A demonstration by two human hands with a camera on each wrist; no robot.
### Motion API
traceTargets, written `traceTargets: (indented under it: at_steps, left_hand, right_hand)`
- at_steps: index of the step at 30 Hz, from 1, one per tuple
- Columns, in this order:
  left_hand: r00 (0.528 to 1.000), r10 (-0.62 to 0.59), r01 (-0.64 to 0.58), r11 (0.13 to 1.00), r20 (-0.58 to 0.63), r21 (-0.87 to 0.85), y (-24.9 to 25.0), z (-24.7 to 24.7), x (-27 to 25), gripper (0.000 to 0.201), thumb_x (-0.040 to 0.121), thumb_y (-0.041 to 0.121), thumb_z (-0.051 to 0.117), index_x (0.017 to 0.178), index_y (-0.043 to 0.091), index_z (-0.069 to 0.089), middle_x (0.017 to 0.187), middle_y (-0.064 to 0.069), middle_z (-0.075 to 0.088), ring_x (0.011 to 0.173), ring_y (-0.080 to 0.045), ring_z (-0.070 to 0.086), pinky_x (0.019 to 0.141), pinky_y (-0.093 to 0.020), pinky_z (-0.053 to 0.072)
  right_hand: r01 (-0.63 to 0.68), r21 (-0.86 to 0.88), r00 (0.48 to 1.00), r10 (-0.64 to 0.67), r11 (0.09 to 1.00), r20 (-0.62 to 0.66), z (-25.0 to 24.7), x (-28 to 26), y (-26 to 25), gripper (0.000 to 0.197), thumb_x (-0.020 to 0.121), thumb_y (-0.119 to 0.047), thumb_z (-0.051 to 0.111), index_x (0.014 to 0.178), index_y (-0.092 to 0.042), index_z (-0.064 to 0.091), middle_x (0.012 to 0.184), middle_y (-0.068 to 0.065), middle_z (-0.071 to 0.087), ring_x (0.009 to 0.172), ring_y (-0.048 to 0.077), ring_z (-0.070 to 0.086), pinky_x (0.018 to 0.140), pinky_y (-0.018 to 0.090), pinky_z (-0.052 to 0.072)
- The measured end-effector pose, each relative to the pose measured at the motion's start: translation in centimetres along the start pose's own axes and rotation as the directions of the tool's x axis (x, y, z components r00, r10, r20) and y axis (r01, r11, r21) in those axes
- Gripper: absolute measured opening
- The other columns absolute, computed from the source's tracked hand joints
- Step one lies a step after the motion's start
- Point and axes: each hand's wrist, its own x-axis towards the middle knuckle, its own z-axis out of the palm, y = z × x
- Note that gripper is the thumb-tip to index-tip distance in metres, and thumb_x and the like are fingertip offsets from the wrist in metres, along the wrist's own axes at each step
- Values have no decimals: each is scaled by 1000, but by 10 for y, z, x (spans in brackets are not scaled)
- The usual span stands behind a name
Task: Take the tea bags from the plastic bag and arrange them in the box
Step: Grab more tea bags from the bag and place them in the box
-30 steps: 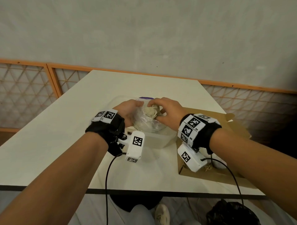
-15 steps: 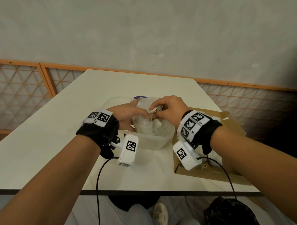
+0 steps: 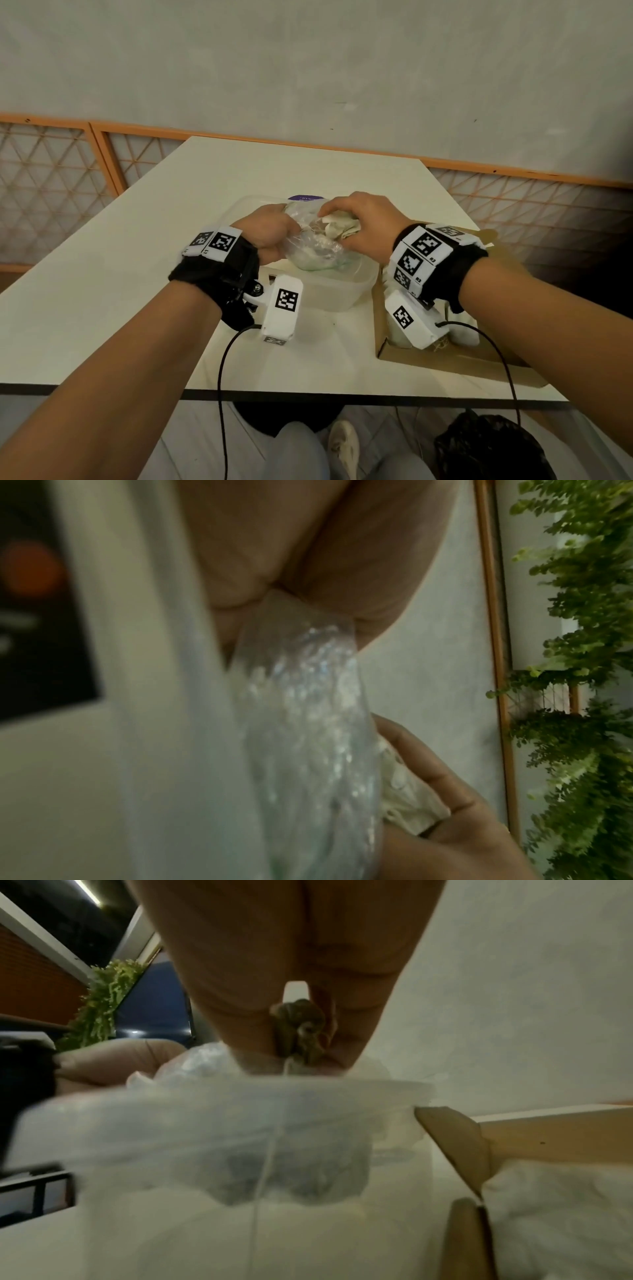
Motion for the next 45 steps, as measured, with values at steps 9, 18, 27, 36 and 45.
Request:
traceTargets:
  at_steps: [9,18,27,36,45]
  left_hand:
    - [996,-89,89,991,-1,98,0,-2,-4,41,94,7,54,131,21,45,123,-9,62,101,-28,66,72,-43,58]
    - [995,-77,86,984,-63,158,2,3,-2,43,98,38,48,127,7,54,119,-12,65,103,-26,65,68,-33,54]
    - [993,-35,25,996,111,83,13,4,-17,52,85,-12,53,127,17,47,116,-10,61,83,-25,66,70,-37,59]
    - [997,-80,79,996,18,39,7,2,-18,39,93,5,53,123,30,50,105,-7,59,75,-23,65,62,-31,59]
    - [994,-109,109,994,-8,-27,7,6,-11,38,94,21,58,130,15,46,114,-11,64,85,-23,67,67,-35,61]
  right_hand:
    - [-143,439,980,189,887,-64,-3,7,9,12,74,-4,67,85,-8,71,82,12,70,78,31,65,78,40,55]
    - [28,66,998,-32,997,53,-2,0,-10,46,76,-22,70,120,-27,60,88,-10,49,87,10,48,75,20,36]
    - [-129,353,988,150,927,-31,-3,13,6,16,78,-8,68,90,2,70,86,19,67,78,30,63,77,41,54]
    - [-320,744,928,351,587,123,-3,18,15,16,85,-5,58,98,-2,67,85,10,64,69,17,62,61,25,58]
    - [-304,553,949,194,776,250,2,28,-4,29,80,-20,67,108,-26,63,102,1,60,88,18,58,67,32,53]
